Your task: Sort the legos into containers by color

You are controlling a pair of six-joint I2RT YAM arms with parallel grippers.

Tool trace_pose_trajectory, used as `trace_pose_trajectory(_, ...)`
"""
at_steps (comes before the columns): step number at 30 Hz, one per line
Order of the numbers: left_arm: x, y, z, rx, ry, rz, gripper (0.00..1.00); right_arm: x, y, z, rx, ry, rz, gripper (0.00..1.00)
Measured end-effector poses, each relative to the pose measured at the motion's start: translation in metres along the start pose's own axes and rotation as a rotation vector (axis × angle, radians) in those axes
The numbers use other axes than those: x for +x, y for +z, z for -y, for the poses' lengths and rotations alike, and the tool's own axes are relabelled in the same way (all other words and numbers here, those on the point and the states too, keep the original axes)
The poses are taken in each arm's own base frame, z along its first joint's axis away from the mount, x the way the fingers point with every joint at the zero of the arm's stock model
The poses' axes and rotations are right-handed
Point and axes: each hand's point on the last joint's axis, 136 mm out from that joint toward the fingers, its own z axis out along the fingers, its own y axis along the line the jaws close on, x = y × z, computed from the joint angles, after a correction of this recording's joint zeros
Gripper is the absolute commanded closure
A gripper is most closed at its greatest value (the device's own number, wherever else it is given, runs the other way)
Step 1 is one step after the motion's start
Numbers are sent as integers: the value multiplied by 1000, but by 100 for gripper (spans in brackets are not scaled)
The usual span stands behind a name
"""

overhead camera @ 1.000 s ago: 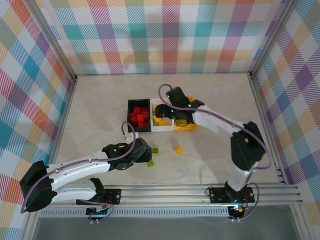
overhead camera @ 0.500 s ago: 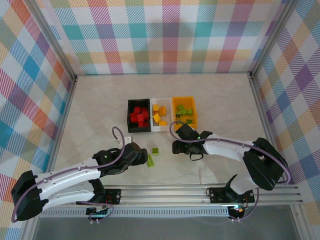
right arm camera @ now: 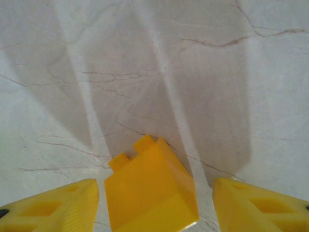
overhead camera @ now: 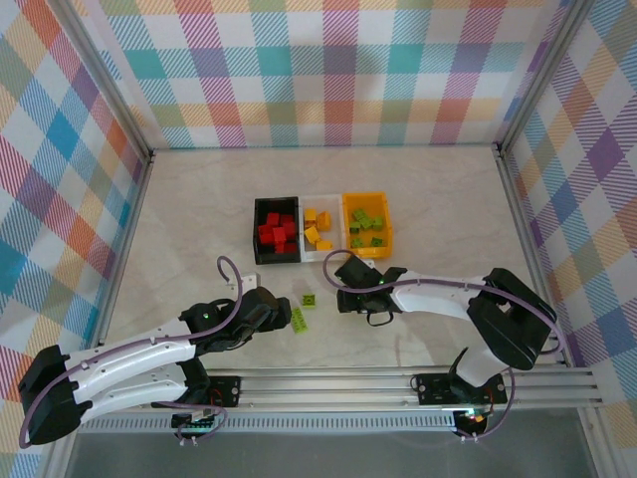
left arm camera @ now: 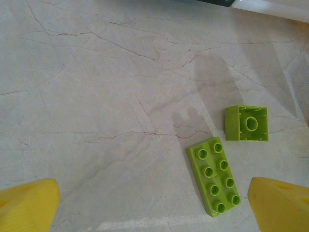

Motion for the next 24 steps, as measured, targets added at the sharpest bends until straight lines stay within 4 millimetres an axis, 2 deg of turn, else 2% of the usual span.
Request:
trace_pose_trajectory(4, 0, 0, 0, 2, -1, 1, 0, -2, 3, -4, -14, -14, 5, 56)
trace_pose_trajectory(10, -2, -3, 1, 15, -7, 9, 0, -5, 0, -8, -37, -16, 17, 60)
trace_pose_trajectory(15, -2, -4, -1, 11, -1, 7, 0, -17, -23, -19, -97, -31, 74, 61)
trace_pose_trajectory(19, -2, -5, -2, 3, 6, 3, 0, -48, -52, -41, -163, -56, 156, 61)
trace_pose_trajectory(22, -3, -6, 0, 8, 8, 6, 0, -85, -68, -61, -203, -56, 224, 58)
trace_pose_trajectory(24, -3, -6, 0, 7, 12, 6, 0, -110, -69, -70, -214, -42, 257, 58)
